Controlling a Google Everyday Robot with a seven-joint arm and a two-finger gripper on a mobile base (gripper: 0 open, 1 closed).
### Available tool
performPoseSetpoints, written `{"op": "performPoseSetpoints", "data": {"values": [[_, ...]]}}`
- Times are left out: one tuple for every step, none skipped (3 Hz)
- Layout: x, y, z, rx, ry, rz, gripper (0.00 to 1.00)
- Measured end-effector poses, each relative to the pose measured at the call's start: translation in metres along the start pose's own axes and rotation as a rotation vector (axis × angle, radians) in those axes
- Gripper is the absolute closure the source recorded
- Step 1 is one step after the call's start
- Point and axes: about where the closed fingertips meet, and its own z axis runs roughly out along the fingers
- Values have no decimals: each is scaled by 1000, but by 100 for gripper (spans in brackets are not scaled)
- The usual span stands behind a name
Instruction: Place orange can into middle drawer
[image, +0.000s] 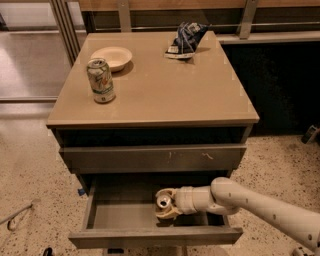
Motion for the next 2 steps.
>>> {"op": "performPoseSetpoints", "data": {"values": [[7, -1, 8, -1, -5, 15, 100], [5, -1, 8, -1, -5, 20, 100]]}}
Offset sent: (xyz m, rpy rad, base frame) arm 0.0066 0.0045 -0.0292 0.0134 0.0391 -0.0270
